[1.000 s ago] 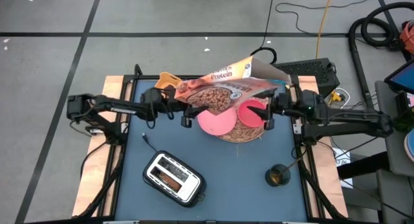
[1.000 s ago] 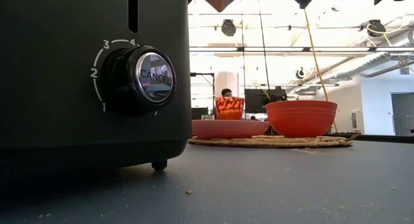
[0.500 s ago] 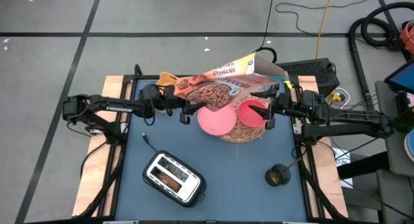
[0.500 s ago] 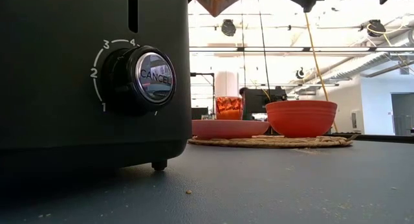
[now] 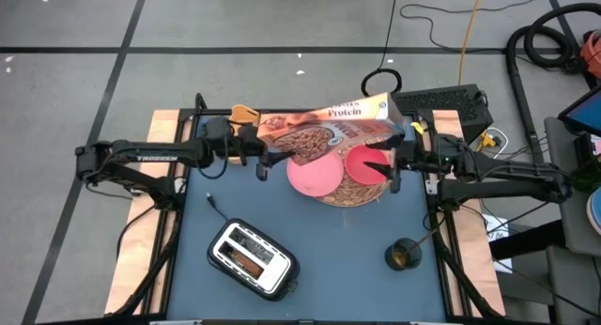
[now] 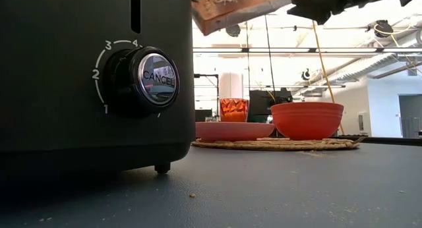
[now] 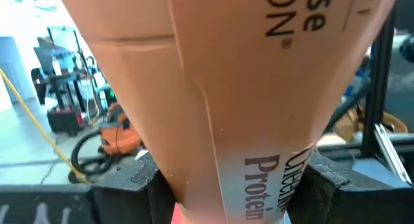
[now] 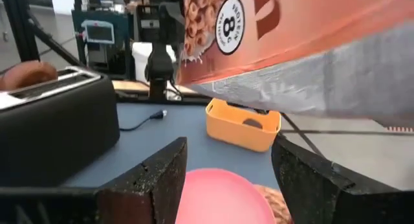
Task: Arrange a breakfast setting
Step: Pour the cereal from the cereal box into the red bowl
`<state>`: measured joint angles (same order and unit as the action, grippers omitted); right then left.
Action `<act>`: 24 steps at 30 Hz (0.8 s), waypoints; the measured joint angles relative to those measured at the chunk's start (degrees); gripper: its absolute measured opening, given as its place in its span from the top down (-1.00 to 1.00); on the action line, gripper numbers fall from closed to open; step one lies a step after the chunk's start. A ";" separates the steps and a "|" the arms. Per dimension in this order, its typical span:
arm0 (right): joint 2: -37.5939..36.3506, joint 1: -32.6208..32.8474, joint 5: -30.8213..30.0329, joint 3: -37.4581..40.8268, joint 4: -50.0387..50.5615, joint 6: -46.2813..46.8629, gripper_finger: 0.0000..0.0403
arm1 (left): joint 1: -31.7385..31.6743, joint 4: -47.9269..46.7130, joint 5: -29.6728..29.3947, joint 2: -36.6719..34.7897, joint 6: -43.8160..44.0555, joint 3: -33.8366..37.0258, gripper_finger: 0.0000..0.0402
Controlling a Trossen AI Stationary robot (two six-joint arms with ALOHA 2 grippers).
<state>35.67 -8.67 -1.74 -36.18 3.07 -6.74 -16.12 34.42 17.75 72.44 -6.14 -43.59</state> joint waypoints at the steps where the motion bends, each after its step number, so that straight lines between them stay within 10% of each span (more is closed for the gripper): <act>1: -0.37 0.00 0.00 0.00 0.76 0.00 -0.07 | 0.00 -1.51 -0.03 -0.64 -0.01 0.00 -0.11; 24: -5.49 0.00 -0.17 -0.07 27.44 4.24 -0.07 | 0.00 -23.61 -0.34 -6.64 0.56 0.04 -0.11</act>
<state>30.18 -8.67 -1.91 -36.25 30.52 -2.50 -16.12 10.81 17.41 65.80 -5.58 -43.55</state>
